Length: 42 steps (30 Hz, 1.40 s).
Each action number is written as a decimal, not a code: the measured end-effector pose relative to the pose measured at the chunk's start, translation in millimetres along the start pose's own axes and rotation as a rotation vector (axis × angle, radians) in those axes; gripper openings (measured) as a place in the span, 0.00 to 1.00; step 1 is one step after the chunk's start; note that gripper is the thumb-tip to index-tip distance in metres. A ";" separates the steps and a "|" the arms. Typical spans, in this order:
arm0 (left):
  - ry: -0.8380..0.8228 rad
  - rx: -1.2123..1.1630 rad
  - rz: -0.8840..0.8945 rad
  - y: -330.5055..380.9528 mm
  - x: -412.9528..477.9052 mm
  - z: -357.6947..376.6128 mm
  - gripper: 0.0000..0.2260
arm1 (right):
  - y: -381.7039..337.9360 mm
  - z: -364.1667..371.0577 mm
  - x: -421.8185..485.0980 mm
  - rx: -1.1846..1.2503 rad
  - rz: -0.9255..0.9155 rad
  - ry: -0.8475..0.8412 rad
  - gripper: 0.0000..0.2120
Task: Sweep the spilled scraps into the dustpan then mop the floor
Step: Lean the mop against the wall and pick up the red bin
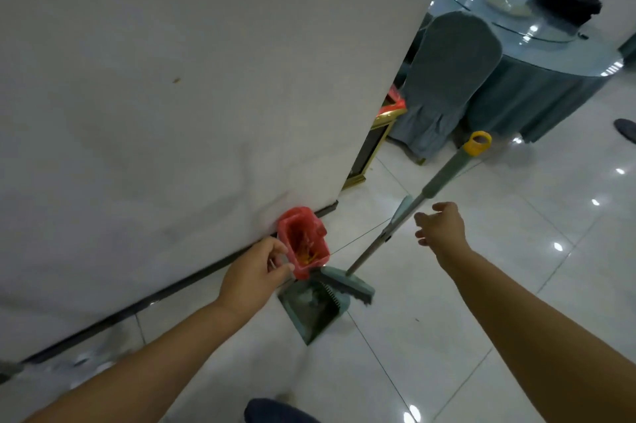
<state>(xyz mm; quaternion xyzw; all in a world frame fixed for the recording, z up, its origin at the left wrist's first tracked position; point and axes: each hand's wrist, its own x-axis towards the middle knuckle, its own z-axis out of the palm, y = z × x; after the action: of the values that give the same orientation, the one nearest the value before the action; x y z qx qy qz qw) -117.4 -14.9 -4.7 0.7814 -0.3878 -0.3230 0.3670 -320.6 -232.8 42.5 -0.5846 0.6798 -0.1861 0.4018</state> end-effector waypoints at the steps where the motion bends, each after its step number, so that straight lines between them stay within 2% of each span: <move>1: -0.003 0.013 0.008 4.7 4.0 6.1 0.10 | -2.5 -1.4 11.0 0.017 -0.004 -0.008 0.24; 4: -0.002 0.041 0.003 13.5 10.6 18.2 0.11 | -5.0 -1.1 34.3 -0.003 -0.032 -0.081 0.21; 7: -0.007 0.069 -0.024 11.4 12.7 20.8 0.07 | -3.7 4.3 42.3 -0.064 -0.034 -0.109 0.16; 15: 0.059 0.053 -0.126 -30.5 7.8 -12.2 0.07 | -23.9 36.2 -0.2 -0.215 -0.318 -0.194 0.09; 21: 0.106 0.073 -0.145 -67.1 15.8 -65.0 0.07 | -66.7 77.4 -42.5 -0.226 -0.411 -0.233 0.11; 27: 0.164 0.017 -0.160 -100.6 16.3 -112.3 0.06 | -90.5 146.1 -86.9 -0.253 -0.428 -0.322 0.13; 37: 0.247 -0.052 -0.210 -156.2 2.9 -181.6 0.06 | -125.6 249.4 -140.2 -0.286 -0.497 -0.384 0.09; 42: 0.275 -0.068 -0.222 -177.4 -1.2 -205.2 0.06 | -145.6 285.1 -158.4 -0.271 -0.538 -0.419 0.14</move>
<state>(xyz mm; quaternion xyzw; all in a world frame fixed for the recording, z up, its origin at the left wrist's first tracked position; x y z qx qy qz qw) 109.5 128.6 -43.5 0.8435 -0.2340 -0.2644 0.4047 -9.9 -57.4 26.6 -0.8159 0.4231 -0.0694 0.3879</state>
